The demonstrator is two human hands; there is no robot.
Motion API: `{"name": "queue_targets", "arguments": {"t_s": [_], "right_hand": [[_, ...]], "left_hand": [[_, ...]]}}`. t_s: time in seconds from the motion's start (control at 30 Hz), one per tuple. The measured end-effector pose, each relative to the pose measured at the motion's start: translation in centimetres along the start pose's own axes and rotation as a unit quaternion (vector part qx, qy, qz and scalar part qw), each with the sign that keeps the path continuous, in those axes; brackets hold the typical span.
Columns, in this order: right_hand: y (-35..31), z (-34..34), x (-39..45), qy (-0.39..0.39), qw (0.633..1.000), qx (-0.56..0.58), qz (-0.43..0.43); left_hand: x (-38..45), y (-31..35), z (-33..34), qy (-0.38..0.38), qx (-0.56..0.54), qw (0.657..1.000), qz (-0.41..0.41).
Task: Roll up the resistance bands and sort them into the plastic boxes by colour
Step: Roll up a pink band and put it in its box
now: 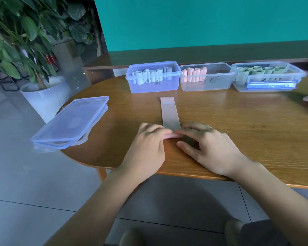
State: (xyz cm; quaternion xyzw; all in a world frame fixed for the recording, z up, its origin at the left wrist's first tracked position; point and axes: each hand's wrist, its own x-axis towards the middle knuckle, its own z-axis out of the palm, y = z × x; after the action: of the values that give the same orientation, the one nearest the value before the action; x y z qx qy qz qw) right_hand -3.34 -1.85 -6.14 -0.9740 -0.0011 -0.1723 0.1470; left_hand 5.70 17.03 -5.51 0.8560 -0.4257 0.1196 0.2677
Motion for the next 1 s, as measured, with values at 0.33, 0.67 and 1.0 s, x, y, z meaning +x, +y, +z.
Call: {"name": "queue_targets", "arguments": {"t_s": [0.33, 0.67, 1.0], "right_hand": [[0.2, 0.0, 0.4, 0.001, 1.000, 0.001, -0.008], [0.4, 0.0, 0.9, 0.006, 1.000, 0.007, -0.014], [1.1, 0.0, 1.9, -0.005, 1.000, 0.009, -0.018]], "left_hand": [[0.9, -0.7, 0.6, 0.022, -0.005, 1.000, -0.008], [1.8, -1.0, 1.1, 0.014, 0.017, 1.000, -0.002], [3.0, -1.5, 1.4, 0.025, 0.037, 0.999, 0.004]]}}
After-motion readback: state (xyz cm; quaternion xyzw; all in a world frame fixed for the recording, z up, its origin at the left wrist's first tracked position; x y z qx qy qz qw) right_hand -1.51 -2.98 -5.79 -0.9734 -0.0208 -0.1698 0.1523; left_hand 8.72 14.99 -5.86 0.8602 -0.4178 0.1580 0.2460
